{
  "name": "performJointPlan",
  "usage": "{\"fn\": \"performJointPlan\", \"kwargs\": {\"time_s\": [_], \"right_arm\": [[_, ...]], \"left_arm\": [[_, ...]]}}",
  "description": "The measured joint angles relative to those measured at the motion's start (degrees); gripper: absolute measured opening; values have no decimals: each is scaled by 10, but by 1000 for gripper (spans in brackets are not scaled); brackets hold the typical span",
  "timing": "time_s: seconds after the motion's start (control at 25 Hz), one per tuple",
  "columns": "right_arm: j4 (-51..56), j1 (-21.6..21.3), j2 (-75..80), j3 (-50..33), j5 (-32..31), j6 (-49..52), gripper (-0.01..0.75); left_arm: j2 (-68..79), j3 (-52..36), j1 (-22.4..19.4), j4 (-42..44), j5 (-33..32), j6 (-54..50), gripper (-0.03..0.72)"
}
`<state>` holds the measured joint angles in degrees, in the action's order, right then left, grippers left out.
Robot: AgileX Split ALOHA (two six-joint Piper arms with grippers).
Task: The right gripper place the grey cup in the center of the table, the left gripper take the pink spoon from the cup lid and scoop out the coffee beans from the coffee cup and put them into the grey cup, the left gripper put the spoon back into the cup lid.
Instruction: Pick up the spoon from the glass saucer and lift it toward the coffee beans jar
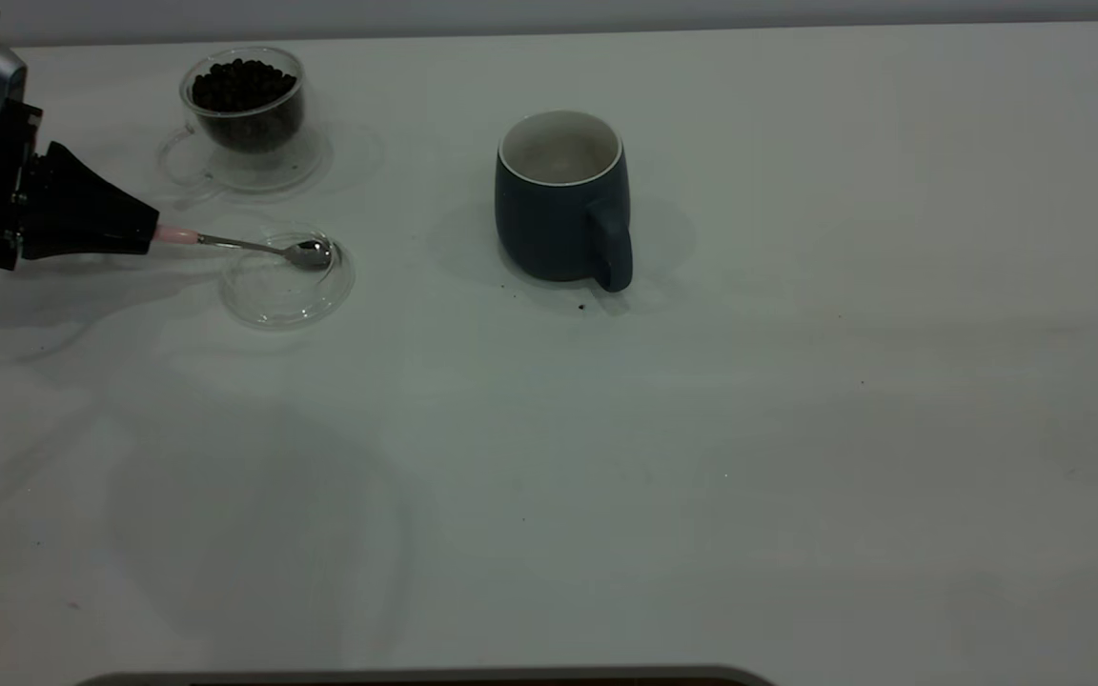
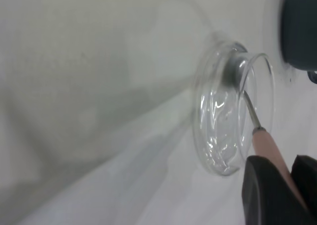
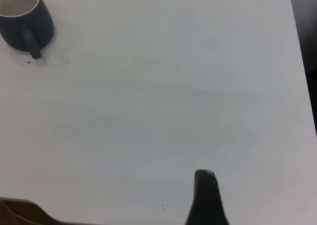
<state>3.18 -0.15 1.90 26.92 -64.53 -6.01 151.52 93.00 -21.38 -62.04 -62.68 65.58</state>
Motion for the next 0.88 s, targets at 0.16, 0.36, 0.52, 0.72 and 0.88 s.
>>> {"fn": "performJointPlan", "kwargs": {"time_s": [0.16,0.36,0.52,0.72,0.88], "right_arm": [[0,0,0,0,0,0,588],[0,0,0,0,0,0,588],[0,0,0,0,0,0,588],[0,0,0,0,0,0,588],[0,0,0,0,0,0,588]], "left_arm": [[0,0,-13,8,-22,0,127],[0,4,-31,22,-31,0,127],[-7,10,-35,34,-31,-1,127],[-43,11,-35,40,-33,-9,127],[-74,11,-30,52,-33,-38,127]]}}
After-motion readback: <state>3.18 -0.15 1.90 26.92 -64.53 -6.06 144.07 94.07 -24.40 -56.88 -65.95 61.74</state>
